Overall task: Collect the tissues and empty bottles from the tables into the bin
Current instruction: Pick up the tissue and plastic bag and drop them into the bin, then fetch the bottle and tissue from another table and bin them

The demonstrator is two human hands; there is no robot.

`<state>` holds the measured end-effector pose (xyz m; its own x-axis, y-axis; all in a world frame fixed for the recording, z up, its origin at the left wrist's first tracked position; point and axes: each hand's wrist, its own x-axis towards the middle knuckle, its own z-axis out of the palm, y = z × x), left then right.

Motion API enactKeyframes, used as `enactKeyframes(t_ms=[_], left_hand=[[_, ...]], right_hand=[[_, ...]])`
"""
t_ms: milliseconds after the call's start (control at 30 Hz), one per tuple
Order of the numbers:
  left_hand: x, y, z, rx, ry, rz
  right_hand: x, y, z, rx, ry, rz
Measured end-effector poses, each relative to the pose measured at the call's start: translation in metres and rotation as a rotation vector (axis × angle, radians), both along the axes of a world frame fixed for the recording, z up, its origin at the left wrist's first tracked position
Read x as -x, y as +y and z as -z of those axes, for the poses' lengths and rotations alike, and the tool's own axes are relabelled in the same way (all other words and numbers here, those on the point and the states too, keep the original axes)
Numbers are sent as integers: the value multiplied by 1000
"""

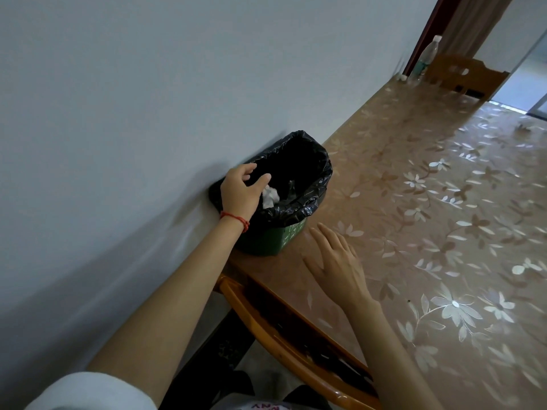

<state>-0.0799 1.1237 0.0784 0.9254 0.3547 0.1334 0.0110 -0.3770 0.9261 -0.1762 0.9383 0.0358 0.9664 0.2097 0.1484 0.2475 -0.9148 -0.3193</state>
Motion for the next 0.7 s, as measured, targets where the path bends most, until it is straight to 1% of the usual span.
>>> enactKeyframes(t_ms=[67,200,367,500,700], left_hand=[[9,0,3,-72,-40,19],[29,-2,9,-298,-210,135],[52,-12,22,-524,-263,245],[65,-17,37,-742,-341,354],[84,-25,62,-888,-387,508]], right_hand=[[0,-1,2,-1,1,5],[2,-2,6,-5,-1,11],[9,-10,13,8,-7,46],[19,-21,20,20,17,109],[43,-35,27,21,28,247]])
